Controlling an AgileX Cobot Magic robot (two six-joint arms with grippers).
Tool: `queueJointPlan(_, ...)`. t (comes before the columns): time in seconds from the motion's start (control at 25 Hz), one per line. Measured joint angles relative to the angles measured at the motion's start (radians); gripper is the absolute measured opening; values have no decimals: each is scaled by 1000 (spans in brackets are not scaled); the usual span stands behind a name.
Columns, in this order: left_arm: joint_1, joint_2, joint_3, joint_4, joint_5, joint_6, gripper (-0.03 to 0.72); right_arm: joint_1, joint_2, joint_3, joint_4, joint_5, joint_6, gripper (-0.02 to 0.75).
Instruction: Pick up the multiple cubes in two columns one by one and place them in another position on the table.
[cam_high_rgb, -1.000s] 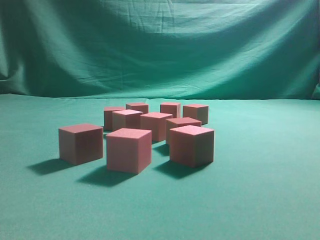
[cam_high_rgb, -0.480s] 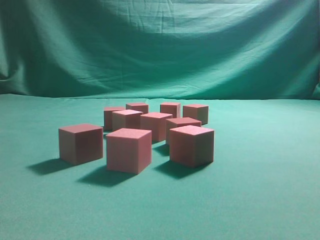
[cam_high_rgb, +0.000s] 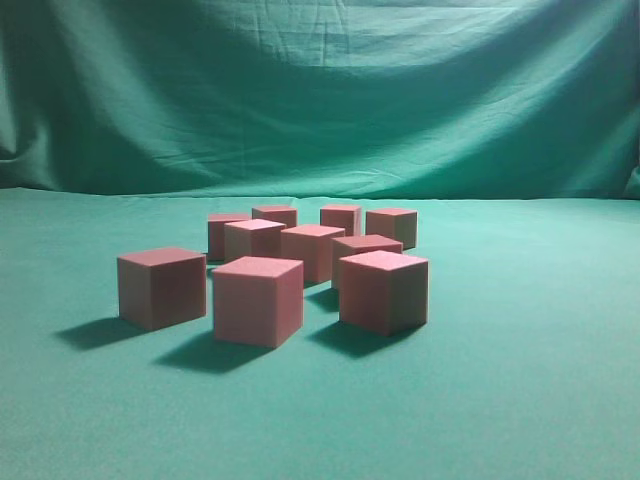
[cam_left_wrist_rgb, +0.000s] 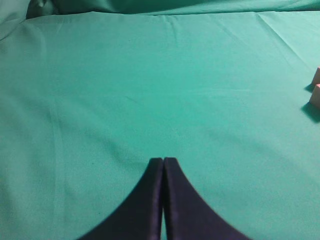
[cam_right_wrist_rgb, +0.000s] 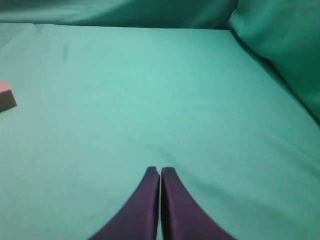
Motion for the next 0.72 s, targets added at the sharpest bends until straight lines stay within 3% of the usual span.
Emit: queueJointPlan(0.72, 0, 0, 0, 0, 0, 0, 0, 0, -2, 0, 9, 6, 0, 0)
